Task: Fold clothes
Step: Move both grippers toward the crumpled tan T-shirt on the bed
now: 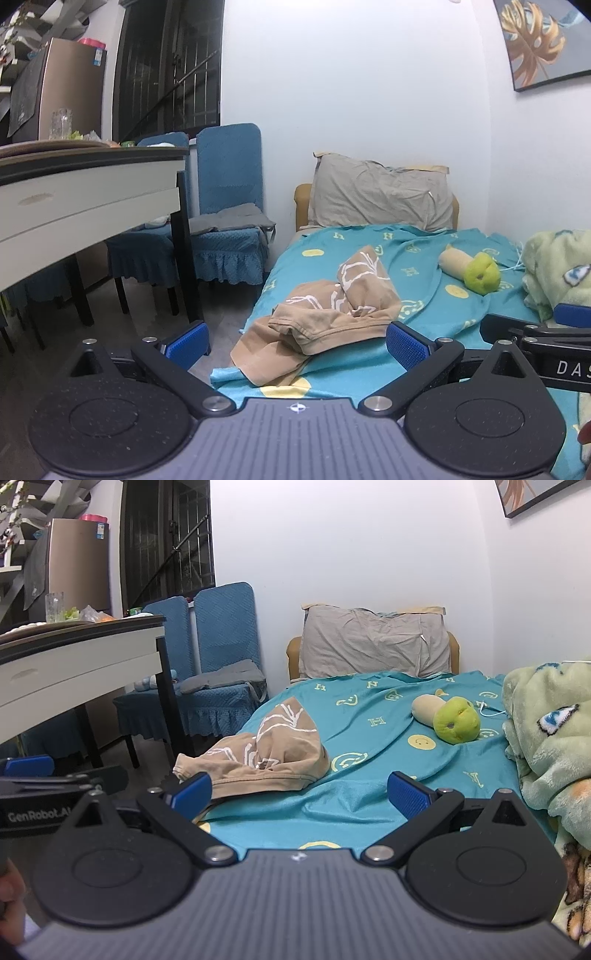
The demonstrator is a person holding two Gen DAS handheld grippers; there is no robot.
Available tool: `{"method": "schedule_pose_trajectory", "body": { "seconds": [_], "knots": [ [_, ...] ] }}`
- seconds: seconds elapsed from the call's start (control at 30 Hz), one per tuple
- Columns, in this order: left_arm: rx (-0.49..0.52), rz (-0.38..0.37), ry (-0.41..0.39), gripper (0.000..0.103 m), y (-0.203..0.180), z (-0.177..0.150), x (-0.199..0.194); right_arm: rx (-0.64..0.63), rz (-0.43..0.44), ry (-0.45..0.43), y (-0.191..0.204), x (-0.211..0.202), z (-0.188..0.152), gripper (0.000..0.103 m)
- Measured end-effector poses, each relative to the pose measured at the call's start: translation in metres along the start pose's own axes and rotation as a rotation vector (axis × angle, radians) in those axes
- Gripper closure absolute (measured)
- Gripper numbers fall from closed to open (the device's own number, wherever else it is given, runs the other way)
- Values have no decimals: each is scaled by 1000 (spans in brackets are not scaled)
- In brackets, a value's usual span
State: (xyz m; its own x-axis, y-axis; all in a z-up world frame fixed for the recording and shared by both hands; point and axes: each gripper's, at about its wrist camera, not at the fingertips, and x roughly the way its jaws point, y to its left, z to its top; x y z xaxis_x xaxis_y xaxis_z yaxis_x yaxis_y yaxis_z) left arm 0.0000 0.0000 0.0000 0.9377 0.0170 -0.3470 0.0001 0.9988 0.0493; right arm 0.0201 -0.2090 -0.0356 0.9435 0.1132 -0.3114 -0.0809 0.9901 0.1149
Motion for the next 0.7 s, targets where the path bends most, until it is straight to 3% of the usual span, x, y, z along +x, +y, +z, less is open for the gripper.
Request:
{"method": "schedule_pose_trajectory", "body": {
  "seconds": [0.7],
  "knots": [
    [1, 8, -12, 0, 6, 0, 1, 23, -14, 38, -7, 5, 0, 0]
  ]
}}
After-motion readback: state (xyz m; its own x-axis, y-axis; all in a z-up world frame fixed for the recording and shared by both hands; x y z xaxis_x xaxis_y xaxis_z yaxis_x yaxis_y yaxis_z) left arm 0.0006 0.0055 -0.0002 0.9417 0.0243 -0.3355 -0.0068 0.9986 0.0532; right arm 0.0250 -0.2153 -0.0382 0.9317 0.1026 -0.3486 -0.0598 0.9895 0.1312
